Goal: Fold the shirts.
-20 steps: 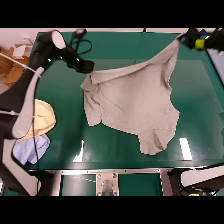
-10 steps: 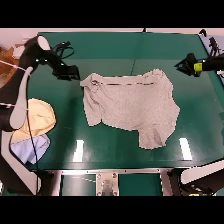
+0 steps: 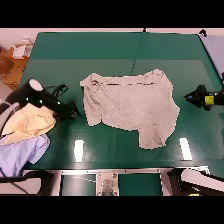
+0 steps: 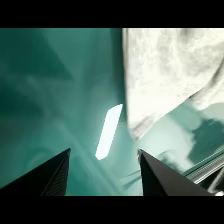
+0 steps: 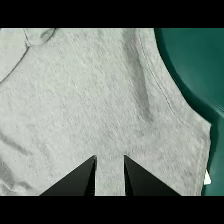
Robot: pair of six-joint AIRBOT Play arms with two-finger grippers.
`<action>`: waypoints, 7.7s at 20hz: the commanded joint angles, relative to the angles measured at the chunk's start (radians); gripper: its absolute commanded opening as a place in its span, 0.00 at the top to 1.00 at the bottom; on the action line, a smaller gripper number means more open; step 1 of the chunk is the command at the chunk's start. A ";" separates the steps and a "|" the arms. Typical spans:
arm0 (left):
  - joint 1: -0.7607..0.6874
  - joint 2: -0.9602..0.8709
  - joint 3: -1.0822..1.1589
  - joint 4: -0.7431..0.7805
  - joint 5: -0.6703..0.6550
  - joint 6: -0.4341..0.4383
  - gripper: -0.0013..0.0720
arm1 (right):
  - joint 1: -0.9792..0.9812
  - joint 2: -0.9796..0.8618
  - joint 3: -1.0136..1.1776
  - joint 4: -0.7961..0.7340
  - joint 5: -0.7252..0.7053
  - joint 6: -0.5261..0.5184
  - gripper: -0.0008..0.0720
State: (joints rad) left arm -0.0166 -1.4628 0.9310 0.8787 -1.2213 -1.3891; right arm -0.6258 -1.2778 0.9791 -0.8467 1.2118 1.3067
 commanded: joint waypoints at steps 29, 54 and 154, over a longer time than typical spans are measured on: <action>0.151 0.060 -0.175 -0.151 0.163 0.204 0.96 | -0.120 -0.034 -0.457 -0.001 -0.193 -0.089 0.57; 0.151 0.601 1.209 -0.018 0.053 0.033 0.96 | -0.143 0.529 0.947 0.339 -0.061 -0.086 0.97; -0.150 0.311 -0.532 -0.393 0.738 -0.021 0.96 | -0.105 0.154 -0.606 -0.043 -0.162 -0.036 0.54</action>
State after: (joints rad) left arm -0.1661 -1.1500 0.3988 0.4908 -0.4923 -1.4296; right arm -0.7841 -1.1179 0.3840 -0.8799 1.0504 1.2701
